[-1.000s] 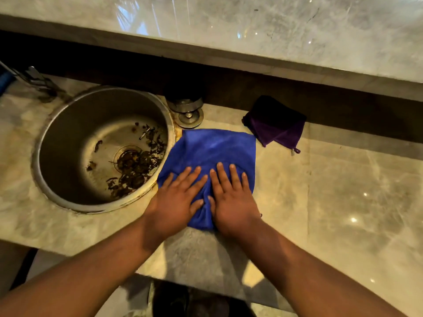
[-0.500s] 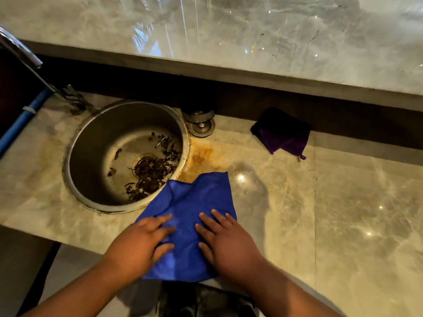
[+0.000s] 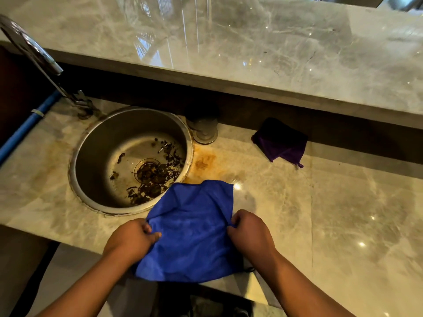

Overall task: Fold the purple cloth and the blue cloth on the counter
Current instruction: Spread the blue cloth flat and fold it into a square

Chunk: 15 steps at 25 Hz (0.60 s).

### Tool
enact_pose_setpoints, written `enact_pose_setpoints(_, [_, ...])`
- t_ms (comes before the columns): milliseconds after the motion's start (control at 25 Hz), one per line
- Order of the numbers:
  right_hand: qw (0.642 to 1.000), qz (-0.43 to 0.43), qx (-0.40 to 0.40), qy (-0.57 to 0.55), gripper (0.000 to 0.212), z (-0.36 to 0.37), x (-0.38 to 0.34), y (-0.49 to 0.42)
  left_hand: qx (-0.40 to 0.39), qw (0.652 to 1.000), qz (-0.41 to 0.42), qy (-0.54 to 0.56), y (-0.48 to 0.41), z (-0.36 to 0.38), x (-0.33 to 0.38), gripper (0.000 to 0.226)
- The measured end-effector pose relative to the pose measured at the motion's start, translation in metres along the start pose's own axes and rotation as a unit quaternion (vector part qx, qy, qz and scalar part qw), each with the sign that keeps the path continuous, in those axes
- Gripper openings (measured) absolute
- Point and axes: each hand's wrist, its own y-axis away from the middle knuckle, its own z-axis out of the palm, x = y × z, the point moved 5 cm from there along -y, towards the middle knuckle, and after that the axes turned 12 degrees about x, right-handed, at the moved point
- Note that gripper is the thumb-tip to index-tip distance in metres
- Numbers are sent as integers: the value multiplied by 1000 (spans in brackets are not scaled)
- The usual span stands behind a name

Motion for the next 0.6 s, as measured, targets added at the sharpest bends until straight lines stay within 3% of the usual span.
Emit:
enact_pose_setpoints(120, [993,13,-13,-120,11,-20,-5,0,-15,989,32,142,8,-11,20,33])
enact_pose_setpoints(280, [938,102,-40,-327,15,-74,1,3,-74,943,-10,324,22,-52,67,21])
enact_pose_setpoints(440, [911,95,-19,-402,58,-137,3,3,-137,882,-15,451,28,-94,116,50])
enact_pose_setpoints(600, [873,53,31,-483,75,-196,-4,3,-203,808,-5,553,25,-110,163,69])
